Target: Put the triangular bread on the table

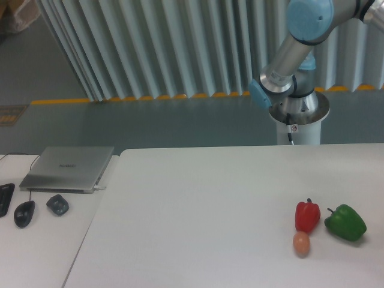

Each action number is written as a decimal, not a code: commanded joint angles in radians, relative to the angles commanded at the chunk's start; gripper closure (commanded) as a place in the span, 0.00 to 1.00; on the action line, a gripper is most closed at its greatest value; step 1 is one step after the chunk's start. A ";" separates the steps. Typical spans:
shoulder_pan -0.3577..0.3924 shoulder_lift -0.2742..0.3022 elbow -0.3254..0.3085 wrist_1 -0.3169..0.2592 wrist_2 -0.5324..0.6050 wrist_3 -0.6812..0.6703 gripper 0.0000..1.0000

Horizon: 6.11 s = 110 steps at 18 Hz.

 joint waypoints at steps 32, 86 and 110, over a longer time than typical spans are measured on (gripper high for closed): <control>-0.192 0.201 0.072 -0.361 -0.095 -0.261 0.86; -0.423 0.092 -0.110 0.120 0.132 -0.175 0.00; -0.445 0.302 -0.120 -0.480 0.064 0.463 0.00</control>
